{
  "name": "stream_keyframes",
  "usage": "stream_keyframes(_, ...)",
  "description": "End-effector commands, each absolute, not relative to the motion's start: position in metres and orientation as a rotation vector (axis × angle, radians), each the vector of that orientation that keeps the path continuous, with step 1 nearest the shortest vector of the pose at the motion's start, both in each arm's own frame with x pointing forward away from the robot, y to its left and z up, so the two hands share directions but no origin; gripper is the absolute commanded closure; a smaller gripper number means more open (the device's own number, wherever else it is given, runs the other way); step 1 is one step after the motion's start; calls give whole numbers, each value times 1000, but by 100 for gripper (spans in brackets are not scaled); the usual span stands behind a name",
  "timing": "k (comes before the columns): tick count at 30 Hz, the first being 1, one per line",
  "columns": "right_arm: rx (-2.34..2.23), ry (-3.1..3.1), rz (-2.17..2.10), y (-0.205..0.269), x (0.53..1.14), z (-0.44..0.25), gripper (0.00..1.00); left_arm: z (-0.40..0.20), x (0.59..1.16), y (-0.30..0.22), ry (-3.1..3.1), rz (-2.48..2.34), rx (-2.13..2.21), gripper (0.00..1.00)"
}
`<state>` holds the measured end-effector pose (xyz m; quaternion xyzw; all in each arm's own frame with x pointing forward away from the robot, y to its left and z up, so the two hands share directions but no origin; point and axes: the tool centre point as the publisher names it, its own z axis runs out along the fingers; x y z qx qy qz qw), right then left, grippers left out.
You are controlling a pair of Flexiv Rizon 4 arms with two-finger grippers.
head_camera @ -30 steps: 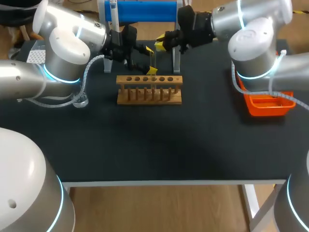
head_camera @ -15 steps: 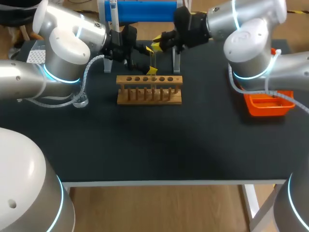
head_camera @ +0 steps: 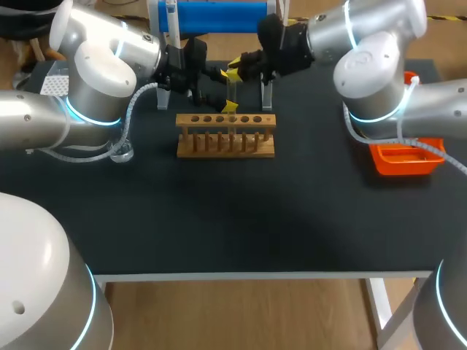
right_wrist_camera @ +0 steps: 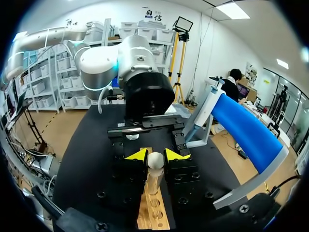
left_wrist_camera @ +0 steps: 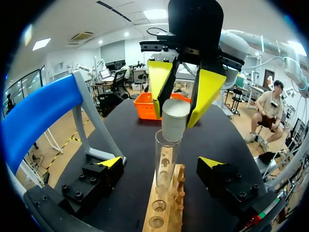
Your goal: Invert the test tube, pick up the pipette, mount the tip to pipette, aspirate from beaker and dispense into the tube, eject the tip, return the pipette, and cap with the stopper.
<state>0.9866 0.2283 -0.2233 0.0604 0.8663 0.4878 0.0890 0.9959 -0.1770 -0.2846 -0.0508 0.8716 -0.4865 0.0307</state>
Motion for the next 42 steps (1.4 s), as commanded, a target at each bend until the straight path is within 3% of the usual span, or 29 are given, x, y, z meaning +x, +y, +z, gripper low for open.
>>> stream_keyframes(1, 182, 2585, 1443, 229, 987, -227, 100, -285, 996, -177, 2687, -1503, -154, 0)
stream_keyframes(42, 211, 2581, 1458, 230, 987, -234, 100, -285, 996, -177, 2687, -1503, -154, 0)
